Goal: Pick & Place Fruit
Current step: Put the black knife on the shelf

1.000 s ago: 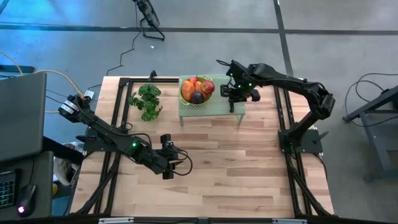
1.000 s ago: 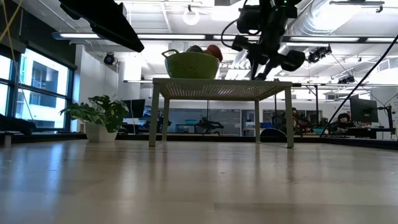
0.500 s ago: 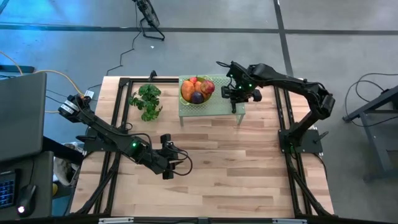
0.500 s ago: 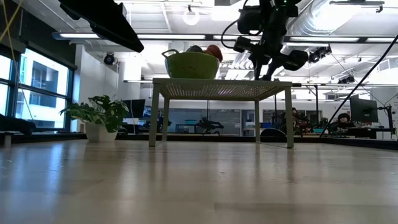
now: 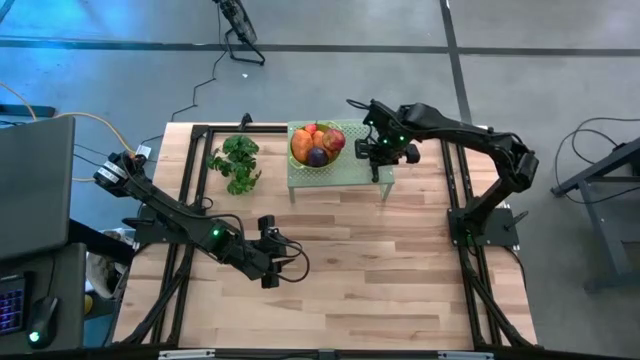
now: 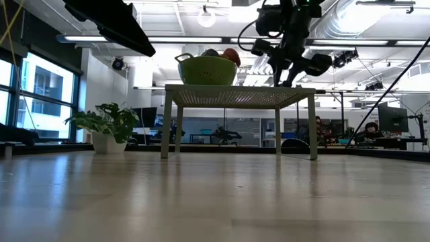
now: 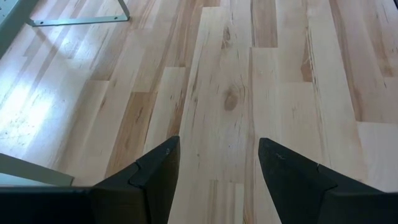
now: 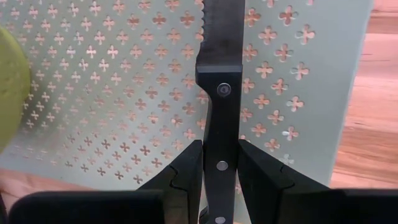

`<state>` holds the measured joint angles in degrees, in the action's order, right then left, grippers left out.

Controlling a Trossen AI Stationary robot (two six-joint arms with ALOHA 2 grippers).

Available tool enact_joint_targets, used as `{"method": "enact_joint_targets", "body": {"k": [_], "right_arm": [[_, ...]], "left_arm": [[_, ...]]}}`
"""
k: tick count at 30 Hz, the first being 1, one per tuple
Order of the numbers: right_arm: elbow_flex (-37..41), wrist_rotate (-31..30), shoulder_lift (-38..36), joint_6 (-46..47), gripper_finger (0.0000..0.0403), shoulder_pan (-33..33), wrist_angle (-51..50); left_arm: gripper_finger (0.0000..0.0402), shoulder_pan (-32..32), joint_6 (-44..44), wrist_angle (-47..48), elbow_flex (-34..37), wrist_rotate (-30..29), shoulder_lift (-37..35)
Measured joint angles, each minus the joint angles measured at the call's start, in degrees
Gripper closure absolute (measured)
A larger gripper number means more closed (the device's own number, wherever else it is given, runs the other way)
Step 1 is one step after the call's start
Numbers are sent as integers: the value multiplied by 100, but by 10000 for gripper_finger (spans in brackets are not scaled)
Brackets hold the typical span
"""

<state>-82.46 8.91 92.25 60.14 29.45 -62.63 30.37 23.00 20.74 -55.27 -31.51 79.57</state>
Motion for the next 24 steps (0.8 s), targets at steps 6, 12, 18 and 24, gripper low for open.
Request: {"method": "enact_joint_targets", "body": {"k": [6, 12, 18, 24], "right_arm": [[0, -44, 0, -29, 314, 0, 50], [0, -42, 0, -62, 314, 4, 52], [0, -245, 0, -192, 313, 0, 71], [0, -304, 0, -192, 312, 2, 72]], "left_arm": [[190, 0, 0, 1, 0, 2, 0], [190, 0, 0, 45, 0, 7, 1], [190, 0, 0, 43, 0, 7, 2], [190, 0, 0, 43, 0, 7, 1]]}}
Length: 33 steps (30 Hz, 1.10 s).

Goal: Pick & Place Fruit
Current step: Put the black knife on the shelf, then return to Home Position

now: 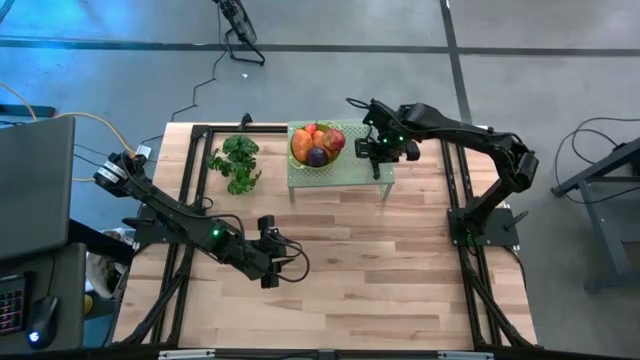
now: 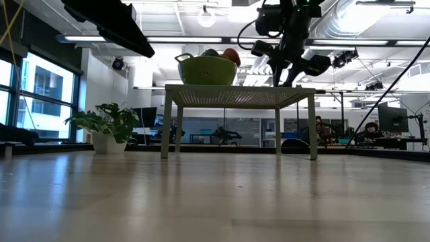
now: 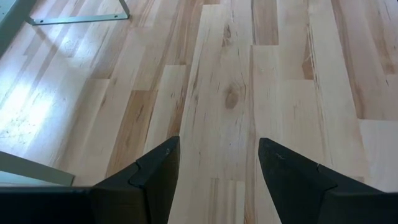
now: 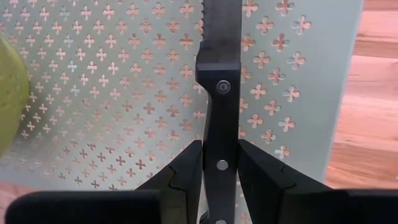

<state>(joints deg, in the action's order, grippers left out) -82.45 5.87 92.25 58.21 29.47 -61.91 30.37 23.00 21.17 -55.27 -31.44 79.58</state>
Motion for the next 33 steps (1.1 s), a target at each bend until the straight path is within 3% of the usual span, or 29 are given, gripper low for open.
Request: {"method": "enact_joint_targets", "body": {"k": [19, 33], "right_arm": [[0, 59, -68, -253, 286, -2, 2], [0, -164, -1137, -1551, 292, -141, 41]], "left_arm": [[190, 0, 0, -15, 0, -2, 1], [190, -94, -181, -141, -307, -45, -189]]}}
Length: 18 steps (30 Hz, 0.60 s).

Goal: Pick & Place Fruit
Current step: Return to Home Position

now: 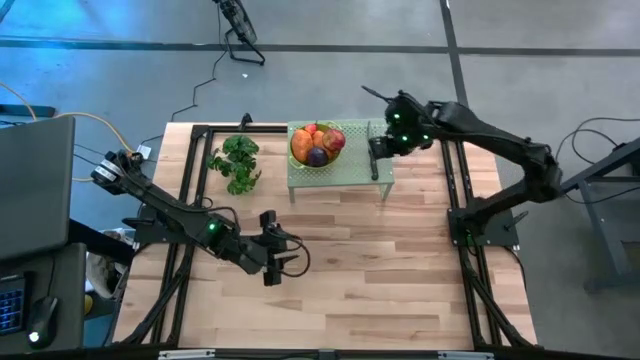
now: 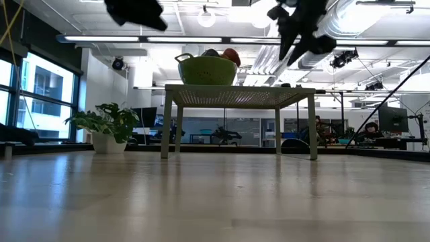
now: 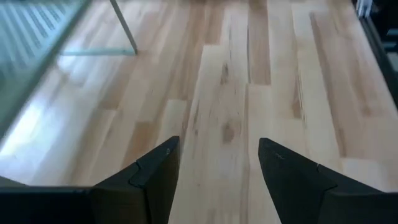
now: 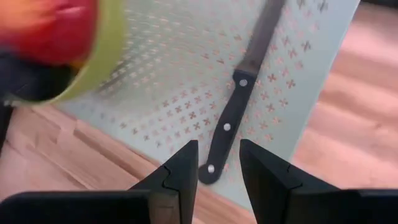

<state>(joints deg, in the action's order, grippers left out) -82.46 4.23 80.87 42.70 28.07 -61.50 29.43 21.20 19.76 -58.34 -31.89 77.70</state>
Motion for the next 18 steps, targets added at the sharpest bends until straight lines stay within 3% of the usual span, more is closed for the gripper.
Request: {"method": "enact_joint_targets", "body": {"k": [13, 18], "right_arm": [[0, -941, -1479, -1125, 292, -1411, 5], [3, -1346, -1908, -1300, 293, -2041, -131]], "left_arm": [[190, -561, -670, 195, -296, 179, -1087], [190, -890, -987, 473, -292, 796, -1595]]}}
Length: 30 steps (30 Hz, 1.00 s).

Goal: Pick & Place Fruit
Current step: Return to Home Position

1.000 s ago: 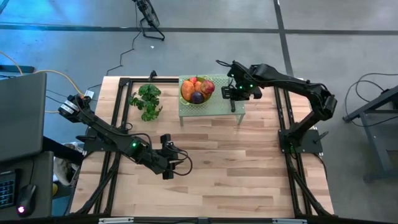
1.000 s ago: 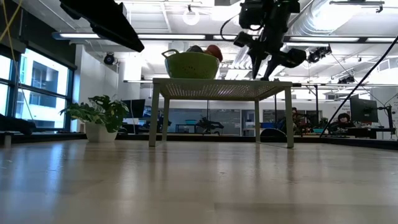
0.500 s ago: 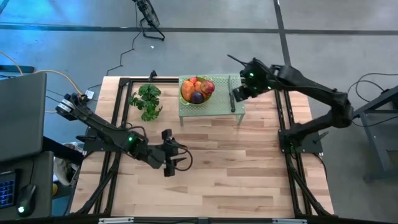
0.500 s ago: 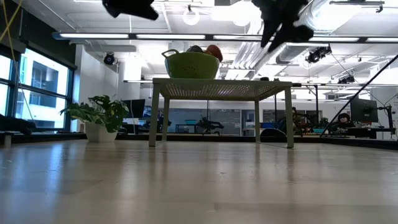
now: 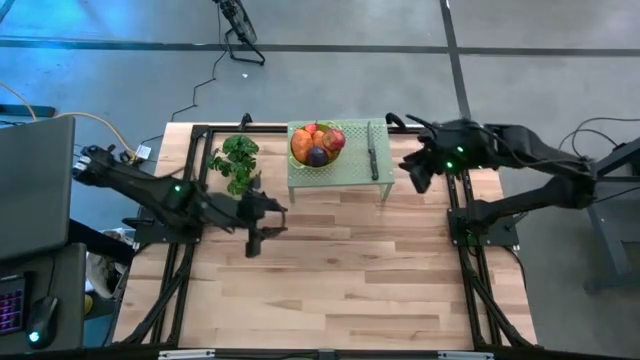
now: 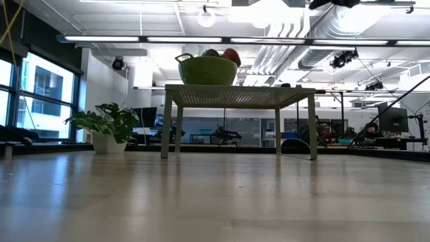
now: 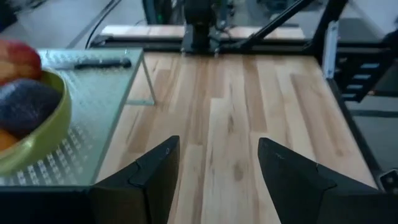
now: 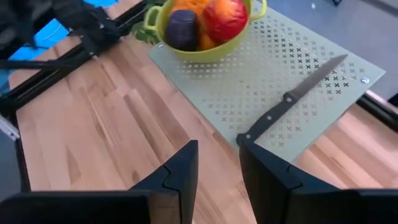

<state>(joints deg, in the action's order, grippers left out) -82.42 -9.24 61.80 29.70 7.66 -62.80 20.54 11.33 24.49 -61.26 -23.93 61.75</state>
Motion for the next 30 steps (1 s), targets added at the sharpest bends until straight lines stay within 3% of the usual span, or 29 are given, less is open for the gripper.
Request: {"method": "enact_joint_targets", "body": {"k": [5, 11, 20, 25, 30], "right_arm": [[543, -437, -505, 50, 293, -611, 166], [1823, -568, -1225, 97, 293, -1193, 1078], [3596, -567, -2122, 76, 293, -1821, 2434], [4300, -587, -2504, 394, 293, -2045, 2982], [4940, -575, -2880, 130, 293, -2231, 3639]], "left_arm": [[190, -594, -341, 248, -2, 796, -400], [190, -1471, -404, 667, -2, 1562, -565], [190, -1806, -406, 326, 565, 1568, -591], [190, -1804, -317, 44, 1085, 1558, -618], [190, -1793, -195, -507, 1521, 1559, -622]]}}
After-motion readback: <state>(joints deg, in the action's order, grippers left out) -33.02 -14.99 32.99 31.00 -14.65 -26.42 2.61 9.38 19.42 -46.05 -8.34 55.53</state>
